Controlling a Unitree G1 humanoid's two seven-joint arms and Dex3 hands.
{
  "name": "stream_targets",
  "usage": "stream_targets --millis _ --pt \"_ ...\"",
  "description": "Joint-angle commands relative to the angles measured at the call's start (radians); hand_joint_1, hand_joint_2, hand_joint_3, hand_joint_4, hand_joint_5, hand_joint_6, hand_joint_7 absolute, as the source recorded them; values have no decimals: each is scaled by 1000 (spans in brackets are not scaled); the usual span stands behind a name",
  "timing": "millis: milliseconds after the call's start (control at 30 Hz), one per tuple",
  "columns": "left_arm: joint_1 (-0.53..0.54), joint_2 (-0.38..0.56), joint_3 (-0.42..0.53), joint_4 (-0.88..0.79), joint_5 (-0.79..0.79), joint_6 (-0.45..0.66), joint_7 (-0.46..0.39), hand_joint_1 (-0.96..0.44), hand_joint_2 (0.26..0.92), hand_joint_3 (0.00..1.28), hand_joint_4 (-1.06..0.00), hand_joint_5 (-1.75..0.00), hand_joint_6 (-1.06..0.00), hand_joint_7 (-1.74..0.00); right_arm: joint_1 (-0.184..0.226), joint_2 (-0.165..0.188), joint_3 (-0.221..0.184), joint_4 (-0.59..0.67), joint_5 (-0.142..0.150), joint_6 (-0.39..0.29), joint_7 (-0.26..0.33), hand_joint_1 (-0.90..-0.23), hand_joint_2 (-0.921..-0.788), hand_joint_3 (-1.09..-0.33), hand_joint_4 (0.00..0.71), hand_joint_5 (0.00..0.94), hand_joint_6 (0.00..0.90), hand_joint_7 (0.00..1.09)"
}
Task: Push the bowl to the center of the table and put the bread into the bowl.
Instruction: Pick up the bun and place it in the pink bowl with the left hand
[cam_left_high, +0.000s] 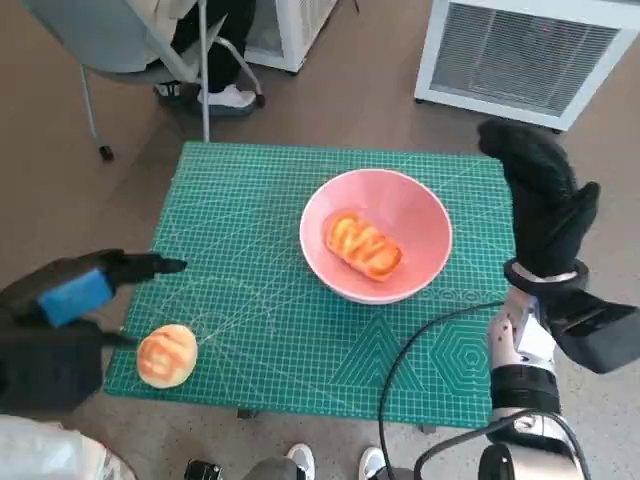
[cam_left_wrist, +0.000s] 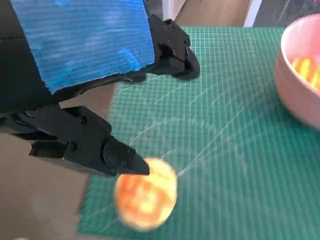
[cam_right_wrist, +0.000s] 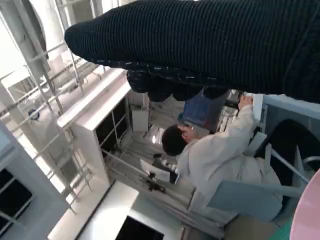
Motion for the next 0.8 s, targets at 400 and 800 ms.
stream_targets --millis 400,800 --pt "135 -42 -4 -44 33 9 29 -142 725 10 -5 0 -153 0 1 6 14 41 0 17 -5 -615 -921 -746 374 3 331 37" --pt "136 -79 -110 16 86 -12 82 -111 729 7 -3 0 -154 -1 3 6 17 26 23 48 23 -621 -921 -739 379 4 333 35"
